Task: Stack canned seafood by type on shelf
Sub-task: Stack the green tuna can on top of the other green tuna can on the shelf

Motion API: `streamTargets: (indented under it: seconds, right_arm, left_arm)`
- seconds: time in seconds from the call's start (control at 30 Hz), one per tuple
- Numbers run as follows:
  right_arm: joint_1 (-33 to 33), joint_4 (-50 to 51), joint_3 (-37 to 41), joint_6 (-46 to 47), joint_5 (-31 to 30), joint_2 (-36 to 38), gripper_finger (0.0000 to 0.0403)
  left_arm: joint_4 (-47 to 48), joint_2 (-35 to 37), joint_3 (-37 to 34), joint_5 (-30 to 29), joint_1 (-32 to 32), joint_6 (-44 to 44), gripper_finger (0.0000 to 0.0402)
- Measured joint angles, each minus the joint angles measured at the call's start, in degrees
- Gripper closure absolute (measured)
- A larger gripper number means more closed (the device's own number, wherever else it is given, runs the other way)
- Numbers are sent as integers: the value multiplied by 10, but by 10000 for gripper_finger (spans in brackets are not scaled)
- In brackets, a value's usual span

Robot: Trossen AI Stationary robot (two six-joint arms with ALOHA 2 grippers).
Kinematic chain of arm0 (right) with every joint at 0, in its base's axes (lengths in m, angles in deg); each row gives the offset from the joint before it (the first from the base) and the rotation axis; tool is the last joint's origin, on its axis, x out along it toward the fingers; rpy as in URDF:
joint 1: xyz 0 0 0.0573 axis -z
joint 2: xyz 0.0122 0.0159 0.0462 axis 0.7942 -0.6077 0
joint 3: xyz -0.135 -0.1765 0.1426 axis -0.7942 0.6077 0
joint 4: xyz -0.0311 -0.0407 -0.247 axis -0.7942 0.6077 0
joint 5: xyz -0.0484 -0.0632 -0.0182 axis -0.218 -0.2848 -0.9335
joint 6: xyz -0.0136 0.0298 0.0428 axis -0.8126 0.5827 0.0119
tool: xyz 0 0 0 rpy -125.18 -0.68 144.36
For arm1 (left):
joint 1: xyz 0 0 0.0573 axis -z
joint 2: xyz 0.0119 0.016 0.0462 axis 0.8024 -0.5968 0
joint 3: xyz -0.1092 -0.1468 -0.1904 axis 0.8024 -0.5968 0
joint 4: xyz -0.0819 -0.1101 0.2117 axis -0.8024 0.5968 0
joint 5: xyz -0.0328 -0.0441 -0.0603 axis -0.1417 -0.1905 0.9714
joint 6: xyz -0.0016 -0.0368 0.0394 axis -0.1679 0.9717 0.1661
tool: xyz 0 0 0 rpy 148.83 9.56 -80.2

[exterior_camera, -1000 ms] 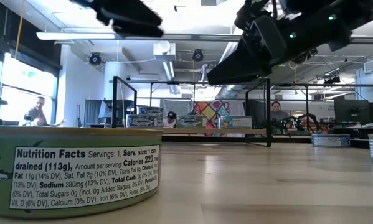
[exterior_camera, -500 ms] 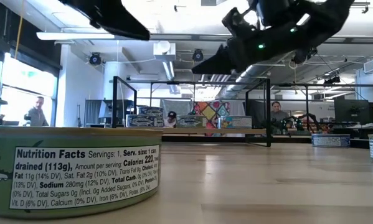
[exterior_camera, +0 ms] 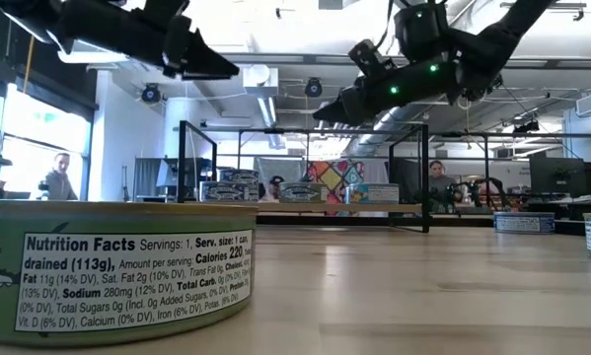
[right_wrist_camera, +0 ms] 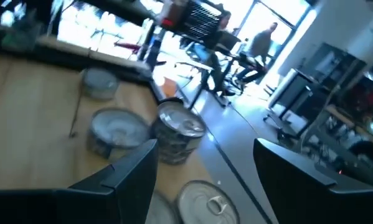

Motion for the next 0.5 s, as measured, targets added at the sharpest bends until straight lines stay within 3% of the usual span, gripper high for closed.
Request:
streamTargets:
  seconds: [0.17,0.23,0.3,0.4,0.5]
  right_arm:
    - [10,3,-21,88,2,0,149]
    - [7,4,-26,130,42,0,149]
    - [6,2,-32,165,113,0,149]
    - [1,2,-40,187,202,0,149]
    - [-22,17,-43,183,220,0,149]
  left_arm:
    - [-14,17,0,-117,-31,64,159]
    - [-20,20,0,-116,-40,68,159]
    - [-31,22,0,-70,-43,83,159]
    - [-14,27,0,51,-38,56,159]
    - [-4,18,0,130,-23,14,159]
